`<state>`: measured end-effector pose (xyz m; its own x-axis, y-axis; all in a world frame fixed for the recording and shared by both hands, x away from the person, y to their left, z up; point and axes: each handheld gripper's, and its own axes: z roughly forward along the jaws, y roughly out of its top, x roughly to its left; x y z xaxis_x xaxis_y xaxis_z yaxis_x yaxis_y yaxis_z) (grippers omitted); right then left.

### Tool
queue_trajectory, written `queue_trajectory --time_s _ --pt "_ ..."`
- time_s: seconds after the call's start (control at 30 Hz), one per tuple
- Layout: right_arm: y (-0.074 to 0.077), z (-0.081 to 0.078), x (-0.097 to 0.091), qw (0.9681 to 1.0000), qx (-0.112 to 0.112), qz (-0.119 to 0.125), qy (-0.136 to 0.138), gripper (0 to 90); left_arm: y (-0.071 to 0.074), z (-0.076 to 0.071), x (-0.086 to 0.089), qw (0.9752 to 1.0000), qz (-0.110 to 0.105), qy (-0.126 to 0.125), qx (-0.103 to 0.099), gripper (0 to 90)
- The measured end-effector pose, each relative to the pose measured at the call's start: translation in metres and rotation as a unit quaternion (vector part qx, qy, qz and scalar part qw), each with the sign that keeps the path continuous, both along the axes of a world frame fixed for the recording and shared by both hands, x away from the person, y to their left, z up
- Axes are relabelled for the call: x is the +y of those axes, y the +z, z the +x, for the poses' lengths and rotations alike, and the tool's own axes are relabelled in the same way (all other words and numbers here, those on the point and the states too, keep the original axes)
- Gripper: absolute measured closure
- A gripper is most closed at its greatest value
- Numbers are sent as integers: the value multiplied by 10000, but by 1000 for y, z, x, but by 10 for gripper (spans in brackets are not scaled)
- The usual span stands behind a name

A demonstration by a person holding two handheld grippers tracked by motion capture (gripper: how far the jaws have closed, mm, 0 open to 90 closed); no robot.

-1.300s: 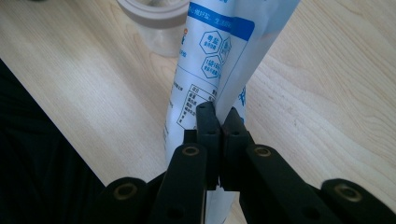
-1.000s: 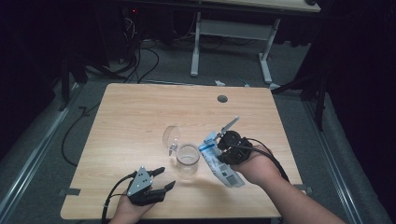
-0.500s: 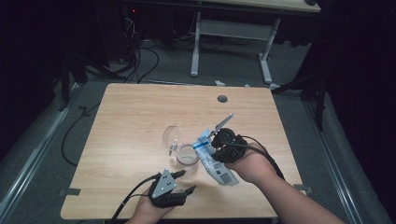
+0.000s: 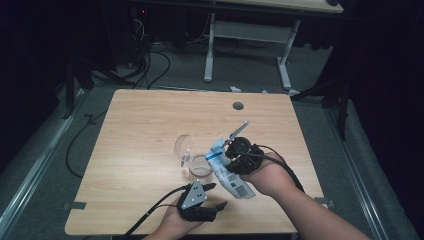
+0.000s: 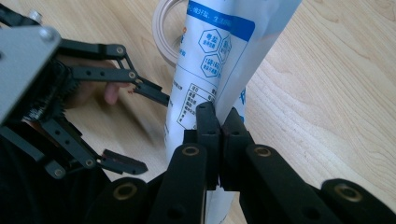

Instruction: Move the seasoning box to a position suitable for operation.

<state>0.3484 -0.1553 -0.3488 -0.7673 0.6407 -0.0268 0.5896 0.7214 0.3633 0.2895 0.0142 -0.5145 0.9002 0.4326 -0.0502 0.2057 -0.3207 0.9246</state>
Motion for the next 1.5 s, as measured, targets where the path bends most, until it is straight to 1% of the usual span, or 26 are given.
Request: queue_trajectory --time_s 0.07,0.2,0.3,0.37,0.47,0.53,0.57,0.63,0.9,1.03,1.07,1.17,1.27,1.33,1.5 --pt "1 -1 0 10000 7 -16 -38 893 0 0 -3 10000 -15 5 13 304" --pt "2 -1 2 10000 17 15 -21 893 1 0 -11 10000 -63 -8 27 281" --pt "2 -1 5 10000 33 27 -6 893 1 2 -17 9999 -20 -20 112 257" --pt "2 -1 7 10000 52 73 4 893 1 3 -21 10000 20 -8 83 248" --pt "2 -1 10 9999 37 84 59 893 0 4 -24 10000 39 49 -21 239" --pt "3 -1 11 9999 29 100 36 893 -1 4 -26 9998 64 95 -140 223" --pt "3 -1 12 9999 29 116 29 893 -1 4 -27 9998 67 97 -167 220" --pt "3 -2 12 9999 21 115 41 893 -1 5 -28 9998 60 101 -166 220" --pt "2 -4 10 9999 34 141 22 892 -3 4 -34 9997 46 115 -198 267" --pt "2 -3 9 9999 20 127 12 893 -1 2 -35 9996 9 85 -285 331" --pt "1 -3 9 9999 20 130 -2 893 -1 1 -35 9995 -3 77 -299 359" --pt "1 -3 9 9999 36 95 -17 893 2 -2 -36 9992 11 69 -395 390" --pt "0 -3 8 10000 33 77 5 892 3 -3 -36 9991 25 63 -408 433" --pt "-1 -2 8 10000 45 42 -3 892 4 -5 -35 9991 48 79 -419 445" --pt "-1 -2 7 10000 38 25 5 893 4 -7 -35 9990 30 102 -431 465"
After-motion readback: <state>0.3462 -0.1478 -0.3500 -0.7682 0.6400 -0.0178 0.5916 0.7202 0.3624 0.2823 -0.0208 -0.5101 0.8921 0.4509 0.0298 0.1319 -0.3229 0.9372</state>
